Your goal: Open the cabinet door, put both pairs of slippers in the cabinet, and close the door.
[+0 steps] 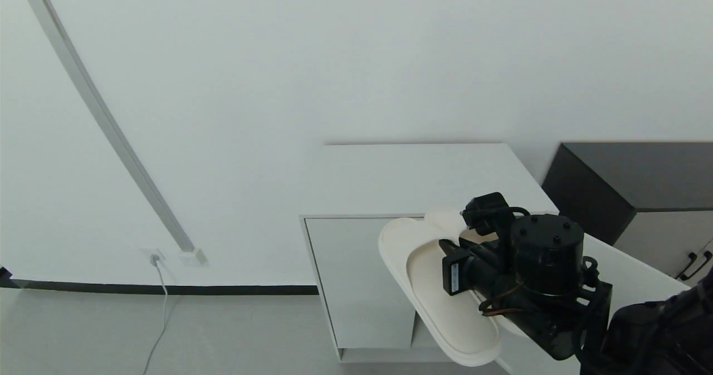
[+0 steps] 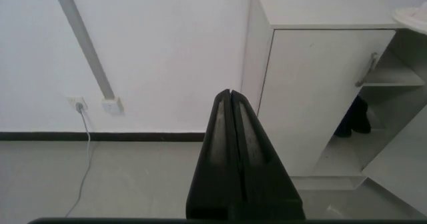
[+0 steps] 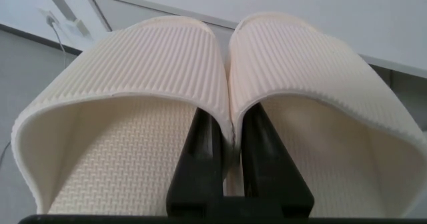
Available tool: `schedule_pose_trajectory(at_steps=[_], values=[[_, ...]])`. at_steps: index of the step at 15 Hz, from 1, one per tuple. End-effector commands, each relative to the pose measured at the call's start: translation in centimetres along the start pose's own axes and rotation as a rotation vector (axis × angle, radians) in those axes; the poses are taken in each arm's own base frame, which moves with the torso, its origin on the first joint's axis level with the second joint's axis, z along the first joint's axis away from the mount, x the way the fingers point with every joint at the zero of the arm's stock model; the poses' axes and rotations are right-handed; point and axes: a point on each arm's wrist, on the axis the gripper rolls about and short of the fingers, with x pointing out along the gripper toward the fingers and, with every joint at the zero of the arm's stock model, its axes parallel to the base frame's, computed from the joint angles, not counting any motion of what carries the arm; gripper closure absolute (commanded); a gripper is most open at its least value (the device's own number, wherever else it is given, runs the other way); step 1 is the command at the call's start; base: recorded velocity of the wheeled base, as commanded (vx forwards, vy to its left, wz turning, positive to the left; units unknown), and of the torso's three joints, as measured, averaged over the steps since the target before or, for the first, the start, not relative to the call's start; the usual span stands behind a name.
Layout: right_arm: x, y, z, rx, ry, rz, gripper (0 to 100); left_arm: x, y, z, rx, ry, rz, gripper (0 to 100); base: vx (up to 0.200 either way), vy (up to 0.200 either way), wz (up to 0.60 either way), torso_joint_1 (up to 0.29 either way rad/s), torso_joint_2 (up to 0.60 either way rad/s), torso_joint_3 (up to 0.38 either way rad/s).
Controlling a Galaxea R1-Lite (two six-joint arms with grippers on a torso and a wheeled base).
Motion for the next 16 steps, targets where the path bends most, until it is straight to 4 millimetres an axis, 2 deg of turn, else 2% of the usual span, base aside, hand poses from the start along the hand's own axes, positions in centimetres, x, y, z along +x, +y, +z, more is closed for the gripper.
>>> schedule_pose_trajectory(at_steps=[1, 9, 16], values=[[-0.09, 0.06, -0.08, -0.002, 0.003, 0.003, 100, 0.01, 0.0, -0.02, 0.0, 0.003, 0.001, 100, 0.0, -0.2, 0.0, 0.002, 0.0, -0.002], [-0.16, 0.28, -0.16, -0.004, 0.004, 0.009, 100, 0.01, 0.0, 0.0, 0.0, 0.001, 0.001, 100, 0.0, -0.2, 0.0, 0.002, 0.0, 0.001], [-0.91, 0.23, -0.1, 0.002, -0.012, 0.021, 100, 0.01, 0.0, 0.0, 0.0, 0.001, 0.002, 100, 0.0, 0.0, 0.0, 0.0, 0.0, 0.0]])
